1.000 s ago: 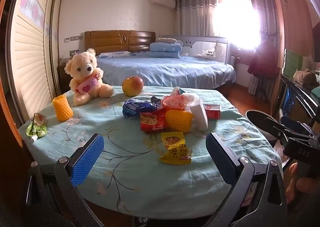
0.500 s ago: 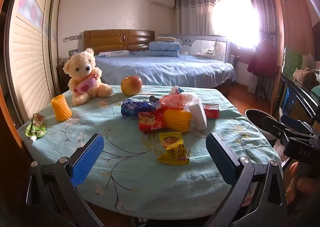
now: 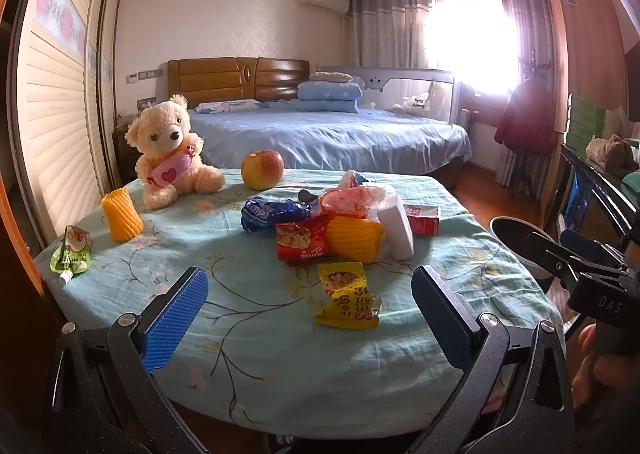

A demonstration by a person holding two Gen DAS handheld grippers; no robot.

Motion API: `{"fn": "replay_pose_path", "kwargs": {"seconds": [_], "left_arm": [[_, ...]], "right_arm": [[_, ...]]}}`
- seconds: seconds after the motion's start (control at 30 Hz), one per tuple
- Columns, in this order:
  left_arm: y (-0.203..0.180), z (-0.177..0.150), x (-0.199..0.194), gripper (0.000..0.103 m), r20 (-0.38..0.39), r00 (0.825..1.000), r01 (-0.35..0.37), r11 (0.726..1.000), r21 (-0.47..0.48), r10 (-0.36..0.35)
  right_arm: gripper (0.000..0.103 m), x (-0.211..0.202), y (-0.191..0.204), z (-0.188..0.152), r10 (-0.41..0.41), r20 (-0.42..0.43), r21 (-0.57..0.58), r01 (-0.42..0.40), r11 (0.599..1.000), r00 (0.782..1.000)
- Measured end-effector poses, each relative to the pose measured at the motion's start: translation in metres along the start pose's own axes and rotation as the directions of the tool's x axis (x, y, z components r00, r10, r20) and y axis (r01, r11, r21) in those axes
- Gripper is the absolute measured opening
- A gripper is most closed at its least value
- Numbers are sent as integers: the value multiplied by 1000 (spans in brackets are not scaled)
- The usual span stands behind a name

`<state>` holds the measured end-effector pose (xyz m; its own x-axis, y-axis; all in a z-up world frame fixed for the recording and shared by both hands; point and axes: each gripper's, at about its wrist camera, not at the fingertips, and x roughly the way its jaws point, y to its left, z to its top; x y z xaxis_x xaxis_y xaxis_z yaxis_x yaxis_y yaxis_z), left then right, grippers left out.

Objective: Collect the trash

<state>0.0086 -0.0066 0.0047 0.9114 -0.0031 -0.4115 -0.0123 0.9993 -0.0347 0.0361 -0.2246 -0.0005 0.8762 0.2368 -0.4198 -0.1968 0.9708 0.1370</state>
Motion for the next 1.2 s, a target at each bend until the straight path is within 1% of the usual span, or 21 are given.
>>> {"fn": "replay_pose_path", "kwargs": {"seconds": [0.9,1.07,1.2], "left_arm": [[-2,-3,3,103,-14,1000,0,1000,2,0],[-1,-5,7,103,-28,1000,5,1000,-1,-5],[-2,-6,15,103,-58,998,11,1000,4,-11]], "right_arm": [[103,0,0,-1,2,-6,9,-2,1000,1000],[103,3,-2,-4,7,-22,17,-6,1000,1000],[103,12,-5,-5,24,-50,27,-22,999,998]]}}
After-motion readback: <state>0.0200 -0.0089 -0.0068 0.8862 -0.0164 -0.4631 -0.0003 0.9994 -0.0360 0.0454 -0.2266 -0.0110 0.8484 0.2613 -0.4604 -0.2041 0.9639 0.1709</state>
